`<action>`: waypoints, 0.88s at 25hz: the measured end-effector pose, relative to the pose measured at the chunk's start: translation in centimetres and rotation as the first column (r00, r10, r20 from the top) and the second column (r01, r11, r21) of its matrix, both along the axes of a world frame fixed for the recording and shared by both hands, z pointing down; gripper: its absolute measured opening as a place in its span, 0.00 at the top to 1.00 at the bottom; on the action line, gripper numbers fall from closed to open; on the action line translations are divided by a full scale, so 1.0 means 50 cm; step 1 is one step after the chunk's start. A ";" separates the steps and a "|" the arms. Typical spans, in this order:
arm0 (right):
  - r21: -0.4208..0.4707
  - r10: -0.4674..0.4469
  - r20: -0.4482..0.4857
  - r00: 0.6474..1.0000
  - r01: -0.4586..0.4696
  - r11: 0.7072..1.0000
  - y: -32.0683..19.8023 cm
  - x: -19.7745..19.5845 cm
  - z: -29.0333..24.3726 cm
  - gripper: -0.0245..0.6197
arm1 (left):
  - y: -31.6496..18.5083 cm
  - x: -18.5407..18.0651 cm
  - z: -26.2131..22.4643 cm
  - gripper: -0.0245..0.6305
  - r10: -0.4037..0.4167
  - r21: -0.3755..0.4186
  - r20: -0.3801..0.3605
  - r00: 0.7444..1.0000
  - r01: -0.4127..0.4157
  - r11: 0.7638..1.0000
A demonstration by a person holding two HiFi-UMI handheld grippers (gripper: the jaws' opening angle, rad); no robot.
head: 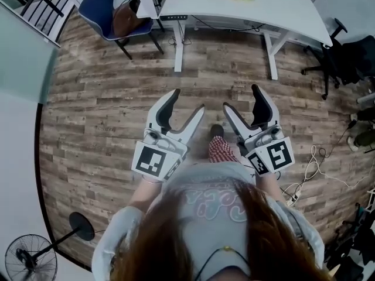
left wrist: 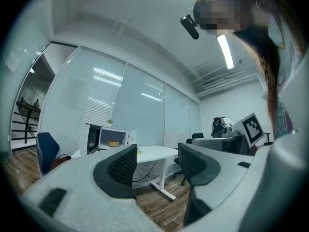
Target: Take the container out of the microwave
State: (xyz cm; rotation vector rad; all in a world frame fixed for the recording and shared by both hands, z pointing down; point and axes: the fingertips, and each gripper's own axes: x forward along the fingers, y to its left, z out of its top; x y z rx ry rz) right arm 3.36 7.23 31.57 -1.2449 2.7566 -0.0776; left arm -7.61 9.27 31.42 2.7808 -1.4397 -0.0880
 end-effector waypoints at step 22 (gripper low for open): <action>0.025 -0.077 0.018 0.997 0.076 0.997 -0.357 0.104 -0.023 0.41 | -0.360 0.112 -0.020 0.60 -0.060 0.002 0.002 0.998 0.060 0.998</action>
